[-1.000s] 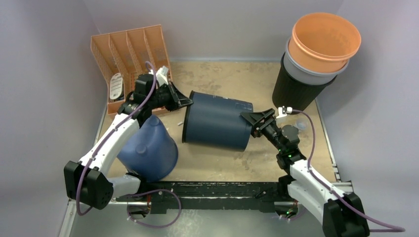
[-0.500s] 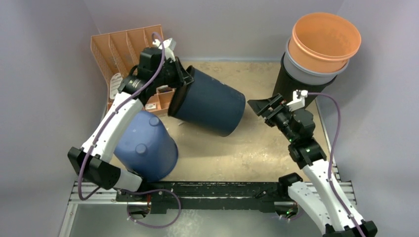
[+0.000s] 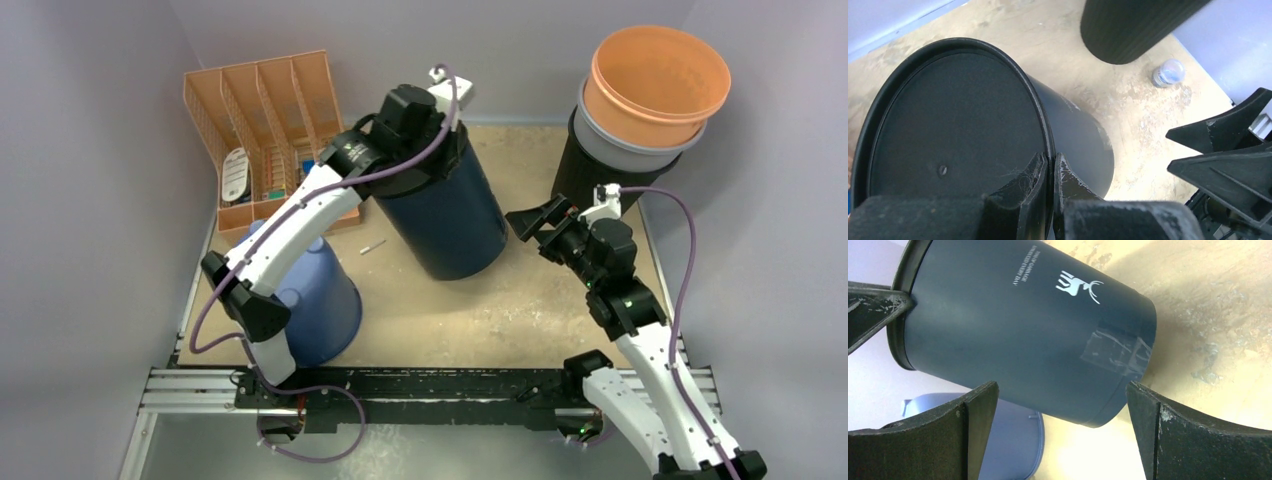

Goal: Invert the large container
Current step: Turn the container upside down at the center of the board.

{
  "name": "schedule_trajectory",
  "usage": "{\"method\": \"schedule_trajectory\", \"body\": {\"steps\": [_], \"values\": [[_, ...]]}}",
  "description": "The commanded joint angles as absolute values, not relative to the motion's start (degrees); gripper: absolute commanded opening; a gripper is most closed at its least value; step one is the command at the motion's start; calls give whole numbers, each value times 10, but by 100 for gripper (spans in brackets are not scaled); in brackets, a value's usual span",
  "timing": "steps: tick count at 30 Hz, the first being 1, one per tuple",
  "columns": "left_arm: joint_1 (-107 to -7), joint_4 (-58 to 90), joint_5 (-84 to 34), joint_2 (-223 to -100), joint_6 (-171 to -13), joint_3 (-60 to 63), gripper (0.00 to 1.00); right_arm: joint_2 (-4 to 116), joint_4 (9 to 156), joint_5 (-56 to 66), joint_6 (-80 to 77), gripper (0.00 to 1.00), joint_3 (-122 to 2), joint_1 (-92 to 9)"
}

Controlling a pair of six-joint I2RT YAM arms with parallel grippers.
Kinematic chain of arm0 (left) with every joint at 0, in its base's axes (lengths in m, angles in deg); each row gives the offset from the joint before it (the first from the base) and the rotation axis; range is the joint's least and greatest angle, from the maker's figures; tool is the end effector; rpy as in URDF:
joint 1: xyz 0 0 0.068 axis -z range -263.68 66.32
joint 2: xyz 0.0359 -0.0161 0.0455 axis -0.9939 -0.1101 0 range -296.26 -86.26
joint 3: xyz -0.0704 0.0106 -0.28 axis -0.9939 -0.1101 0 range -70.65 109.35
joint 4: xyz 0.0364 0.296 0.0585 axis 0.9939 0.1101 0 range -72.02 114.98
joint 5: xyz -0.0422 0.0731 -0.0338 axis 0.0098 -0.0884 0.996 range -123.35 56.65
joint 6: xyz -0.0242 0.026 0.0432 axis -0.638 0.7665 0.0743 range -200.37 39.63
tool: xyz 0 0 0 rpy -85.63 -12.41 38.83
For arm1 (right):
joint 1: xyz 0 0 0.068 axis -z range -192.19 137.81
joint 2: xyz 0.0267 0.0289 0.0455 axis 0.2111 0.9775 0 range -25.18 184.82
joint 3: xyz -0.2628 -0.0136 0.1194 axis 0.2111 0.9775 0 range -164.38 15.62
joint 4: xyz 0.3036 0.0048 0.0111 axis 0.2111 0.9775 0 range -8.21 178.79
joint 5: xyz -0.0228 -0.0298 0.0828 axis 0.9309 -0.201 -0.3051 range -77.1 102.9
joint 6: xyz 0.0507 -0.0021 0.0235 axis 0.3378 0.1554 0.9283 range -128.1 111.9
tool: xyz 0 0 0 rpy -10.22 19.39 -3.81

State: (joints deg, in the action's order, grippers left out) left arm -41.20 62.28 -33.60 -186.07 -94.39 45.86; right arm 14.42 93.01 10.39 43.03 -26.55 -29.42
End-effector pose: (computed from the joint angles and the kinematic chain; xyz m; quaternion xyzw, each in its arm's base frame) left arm 0.3157 -0.2889 0.4787 0.2091 0.8294 -0.2436 0.4572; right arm 0.1923 0.0614 0.3485 0.2074 0.7294 0.3798 0.5297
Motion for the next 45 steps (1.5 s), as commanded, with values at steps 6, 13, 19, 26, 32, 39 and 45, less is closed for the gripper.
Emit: {"method": "schedule_trajectory", "body": {"steps": [6,13,19,26,32,39,45], "values": [[-385,600,-340,-1916,-919,471,0,93,1009,153,418,100,-276,-294],[-384,563,-315,-1927,-919,408,0,58,1070,197,407,100,-297,-294],[-368,557,-329,-1946,-899,407,0,69,1105,227,362,100,-363,-294],[-348,560,-330,-1953,-881,389,0,127,1167,301,271,100,-506,-294],[-345,532,-337,-1935,-887,326,0,185,1192,359,213,100,-627,-293],[-352,502,-427,-1943,-857,310,0,285,1270,564,223,100,-793,-293],[-410,438,-416,-1953,-854,309,0,378,1247,576,164,100,-898,-293]]}}
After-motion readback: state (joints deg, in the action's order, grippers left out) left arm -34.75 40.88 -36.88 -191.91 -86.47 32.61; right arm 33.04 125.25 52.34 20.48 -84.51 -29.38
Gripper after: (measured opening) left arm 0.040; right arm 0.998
